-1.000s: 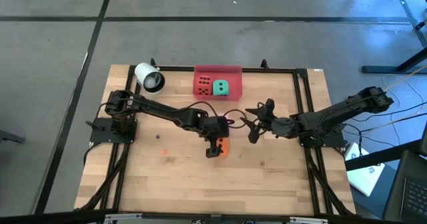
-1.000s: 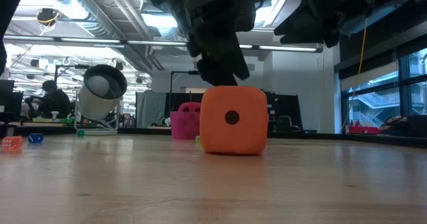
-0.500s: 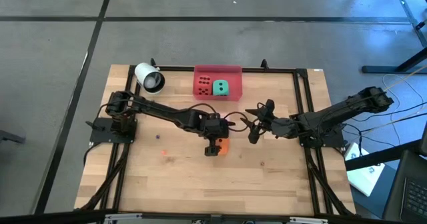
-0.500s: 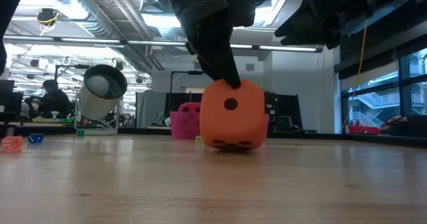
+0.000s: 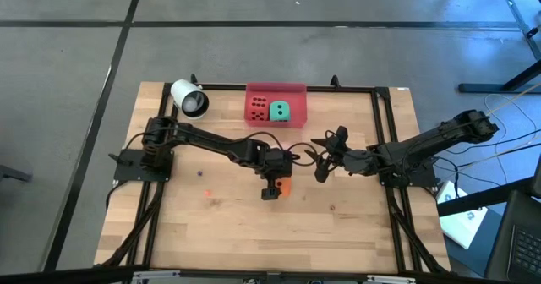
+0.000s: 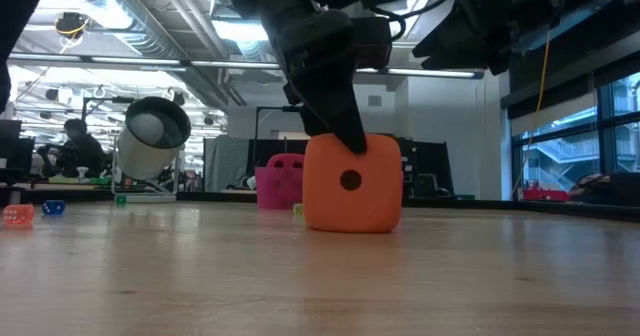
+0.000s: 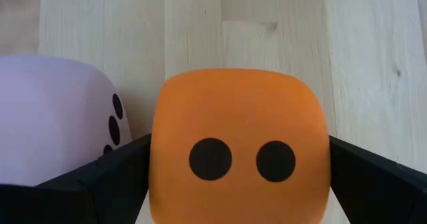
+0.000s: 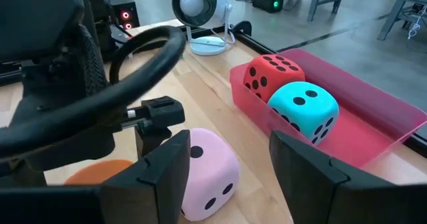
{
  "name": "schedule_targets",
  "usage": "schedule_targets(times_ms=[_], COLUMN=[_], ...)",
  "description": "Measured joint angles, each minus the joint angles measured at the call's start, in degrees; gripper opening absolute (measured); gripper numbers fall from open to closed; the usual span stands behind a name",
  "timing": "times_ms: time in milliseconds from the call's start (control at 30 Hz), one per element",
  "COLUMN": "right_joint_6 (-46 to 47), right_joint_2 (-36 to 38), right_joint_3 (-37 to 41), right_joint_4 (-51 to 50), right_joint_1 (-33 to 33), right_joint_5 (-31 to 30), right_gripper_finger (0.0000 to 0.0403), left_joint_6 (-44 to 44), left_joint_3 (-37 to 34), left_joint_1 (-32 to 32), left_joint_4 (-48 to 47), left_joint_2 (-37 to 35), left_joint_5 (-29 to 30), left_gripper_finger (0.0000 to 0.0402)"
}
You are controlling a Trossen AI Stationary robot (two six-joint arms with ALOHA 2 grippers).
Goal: Pick & Place Dice
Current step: Put the right orange die into the pink bin
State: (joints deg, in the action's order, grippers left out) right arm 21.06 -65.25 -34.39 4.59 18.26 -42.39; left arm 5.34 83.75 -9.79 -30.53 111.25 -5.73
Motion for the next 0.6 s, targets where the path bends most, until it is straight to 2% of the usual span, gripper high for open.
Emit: schedule_targets(times_ms=[267, 600], right_joint_6=[0.4, 1.0], right_joint_2=[0.0, 0.0], right_joint_3=[0.0, 0.0], right_joint_4=[-0.3, -0.8], right_joint_1=[0.0, 0.0], right_joint_5=[0.0, 0.0], right_gripper_finger=[0.0206, 0.0206], left_joint_6=[-0.7, -0.6], left_joint_3=[2.1, 2.1], left_joint_1=[0.2, 1.2], left_joint_4=[-2.0, -3.0], left_joint_2=[0.1, 0.1], left_joint_5=[-1.0, -1.5], left_gripper_finger=[0.0395, 0.0358])
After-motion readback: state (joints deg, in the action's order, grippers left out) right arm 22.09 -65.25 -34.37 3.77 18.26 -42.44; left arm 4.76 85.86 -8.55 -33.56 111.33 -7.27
